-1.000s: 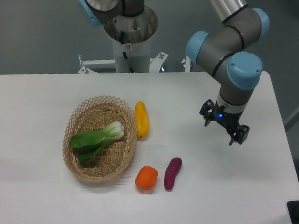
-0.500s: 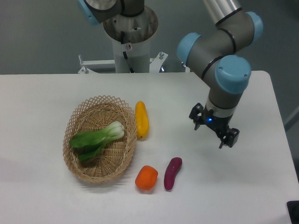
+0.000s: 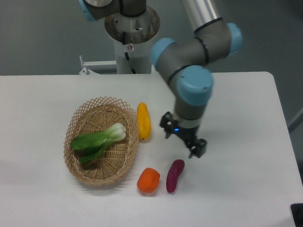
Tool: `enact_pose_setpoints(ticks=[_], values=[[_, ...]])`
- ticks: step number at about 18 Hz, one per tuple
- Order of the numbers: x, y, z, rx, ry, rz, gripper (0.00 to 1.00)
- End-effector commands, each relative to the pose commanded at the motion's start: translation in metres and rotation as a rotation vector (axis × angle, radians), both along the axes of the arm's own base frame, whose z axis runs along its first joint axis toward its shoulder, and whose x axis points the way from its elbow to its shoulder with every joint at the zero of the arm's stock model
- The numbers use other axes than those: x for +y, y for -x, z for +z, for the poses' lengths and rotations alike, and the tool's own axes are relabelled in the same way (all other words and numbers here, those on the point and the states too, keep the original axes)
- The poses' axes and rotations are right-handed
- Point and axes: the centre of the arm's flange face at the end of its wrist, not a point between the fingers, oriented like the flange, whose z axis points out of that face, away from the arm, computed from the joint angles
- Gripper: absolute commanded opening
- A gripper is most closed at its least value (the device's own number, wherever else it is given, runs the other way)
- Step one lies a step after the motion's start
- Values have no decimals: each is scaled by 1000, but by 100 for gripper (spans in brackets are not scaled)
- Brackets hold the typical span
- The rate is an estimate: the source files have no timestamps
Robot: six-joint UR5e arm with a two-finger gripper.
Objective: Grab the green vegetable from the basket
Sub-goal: 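Move the gripper over the basket and lower it toward the bok choy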
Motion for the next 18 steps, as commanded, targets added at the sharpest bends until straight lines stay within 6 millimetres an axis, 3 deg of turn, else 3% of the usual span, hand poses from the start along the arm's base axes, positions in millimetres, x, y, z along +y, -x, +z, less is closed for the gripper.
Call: enact_pose_setpoints(ticks=[4, 10, 14, 18], values=[[11, -41, -7, -6, 2, -46, 100], [23, -87, -24, -30, 25, -40, 100], [29, -111, -38, -52, 43, -65, 100], [29, -118, -51, -83, 54, -40, 100]])
